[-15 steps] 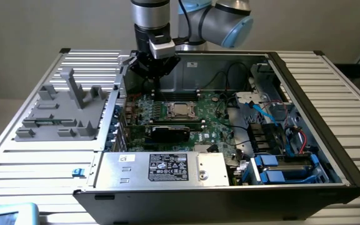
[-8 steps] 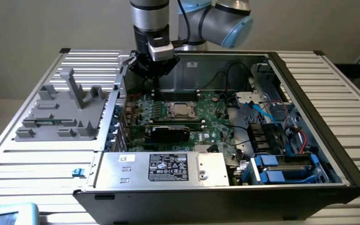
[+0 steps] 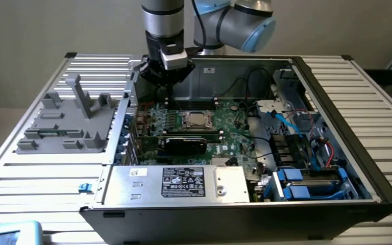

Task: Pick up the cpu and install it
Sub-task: 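Install the first cpu locking lever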

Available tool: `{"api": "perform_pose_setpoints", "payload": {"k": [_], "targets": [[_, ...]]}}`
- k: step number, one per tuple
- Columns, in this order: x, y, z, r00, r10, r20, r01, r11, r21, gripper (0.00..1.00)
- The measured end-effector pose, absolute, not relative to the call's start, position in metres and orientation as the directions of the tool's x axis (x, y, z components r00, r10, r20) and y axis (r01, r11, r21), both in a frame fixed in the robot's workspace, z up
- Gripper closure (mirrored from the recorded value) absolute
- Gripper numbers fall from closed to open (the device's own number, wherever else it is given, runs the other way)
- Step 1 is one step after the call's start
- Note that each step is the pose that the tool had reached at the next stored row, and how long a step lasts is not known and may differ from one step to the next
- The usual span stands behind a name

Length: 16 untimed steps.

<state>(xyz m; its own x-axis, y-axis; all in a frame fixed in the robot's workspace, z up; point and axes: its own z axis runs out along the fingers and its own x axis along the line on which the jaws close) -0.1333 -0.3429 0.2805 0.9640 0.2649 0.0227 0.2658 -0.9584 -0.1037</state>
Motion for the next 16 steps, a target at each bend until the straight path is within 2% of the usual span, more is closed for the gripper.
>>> {"api": "perform_pose_setpoints", "payload": {"k": [5,16], "targets": [[-0.137,-0.3428,0.2787,0.966,0.256,0.022,0.257,-0.959,-0.115,0.89],[-0.1401,-0.3427,0.2738,0.975,0.217,0.043,0.221,-0.955,-0.196,0.89]]}}
